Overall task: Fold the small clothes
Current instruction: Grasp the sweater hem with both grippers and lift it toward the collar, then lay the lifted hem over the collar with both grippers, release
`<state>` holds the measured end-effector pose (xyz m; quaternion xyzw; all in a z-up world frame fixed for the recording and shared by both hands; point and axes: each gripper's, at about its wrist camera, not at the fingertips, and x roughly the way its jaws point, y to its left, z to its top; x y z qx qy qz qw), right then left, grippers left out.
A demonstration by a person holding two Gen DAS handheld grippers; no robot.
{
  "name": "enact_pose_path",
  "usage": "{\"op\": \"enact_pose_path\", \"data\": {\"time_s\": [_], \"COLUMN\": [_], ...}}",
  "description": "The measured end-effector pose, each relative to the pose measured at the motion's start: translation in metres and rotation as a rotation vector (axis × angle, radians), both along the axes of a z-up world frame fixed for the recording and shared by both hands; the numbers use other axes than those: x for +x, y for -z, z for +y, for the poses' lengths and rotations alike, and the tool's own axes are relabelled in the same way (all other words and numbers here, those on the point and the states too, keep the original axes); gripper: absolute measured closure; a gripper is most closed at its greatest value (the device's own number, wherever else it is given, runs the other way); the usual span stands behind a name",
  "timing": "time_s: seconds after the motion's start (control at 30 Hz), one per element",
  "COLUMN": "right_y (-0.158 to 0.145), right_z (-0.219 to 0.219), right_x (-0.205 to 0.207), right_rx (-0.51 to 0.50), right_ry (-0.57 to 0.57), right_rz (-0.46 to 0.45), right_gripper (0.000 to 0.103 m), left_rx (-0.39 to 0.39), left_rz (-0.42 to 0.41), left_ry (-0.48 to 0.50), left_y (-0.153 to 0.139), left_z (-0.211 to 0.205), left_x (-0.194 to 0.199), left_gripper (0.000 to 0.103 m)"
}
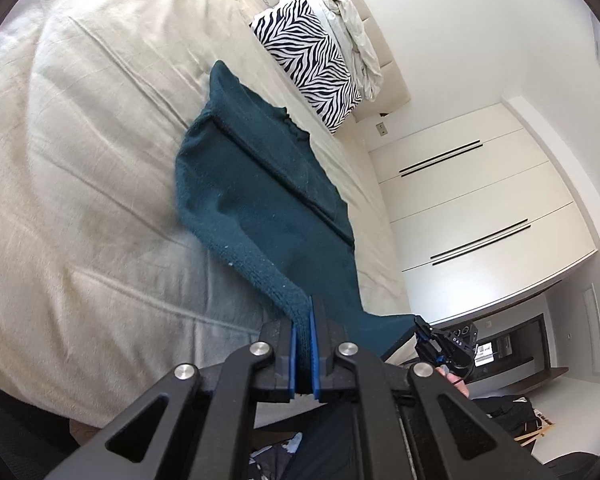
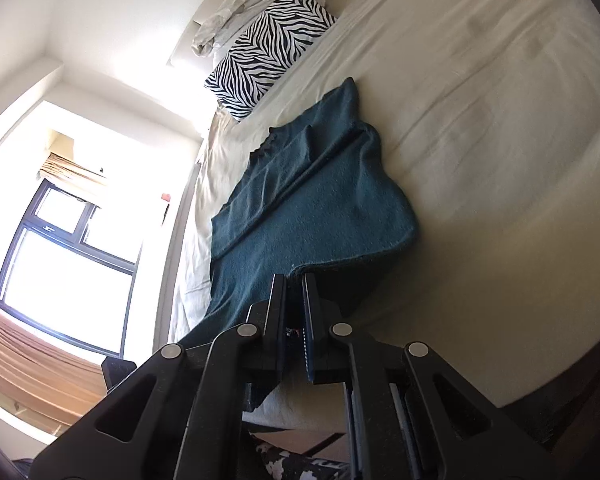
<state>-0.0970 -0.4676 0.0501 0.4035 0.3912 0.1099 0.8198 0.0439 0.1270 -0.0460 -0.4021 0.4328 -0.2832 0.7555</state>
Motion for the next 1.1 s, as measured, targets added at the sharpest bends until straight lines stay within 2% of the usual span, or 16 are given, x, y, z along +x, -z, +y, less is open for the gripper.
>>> {"op": "enact_pose_path", "data": {"time_s": [0.27, 0.53, 0.8, 0.93, 1.1], "right_y": [-0.034, -0.042, -0.029, -0.016, 0.004], "right_z": [-0.006, -0.019, -0.029, -0.029, -0.033], "right_x": [0.066, 0.134, 0.214, 0.256, 0.307], "right_rx": [-0.047, -0.085, -0.137, -0.177, -0.200], "right_ry": [0.063, 0.125, 0.168, 0.176, 0.199], "right_rz": [-0.083, -0.115, -0.106, -0.081, -0.040], "right_gripper": [0.096, 0.096, 0.096, 0.096, 0.096], "left_rx": [-0.065, -0.073, -0.044, 0.000, 0.012], "left_rz": [-0.045, -0.068, -0.065, -0.052, -0.021], "left_ry": [-0.076, -0.129, -0.164, -0.160, -0.173], "left_y": [-0.020, -0.024, -0.023, -0.017, -0.005], "left_z": [0.009, 0.014, 0.009, -0.001, -0.008], "left_x": [0.056, 0.113, 0.184, 0.221, 0.269], "left_gripper": [0.097, 0.097, 0.097, 0.097, 0.097]}}
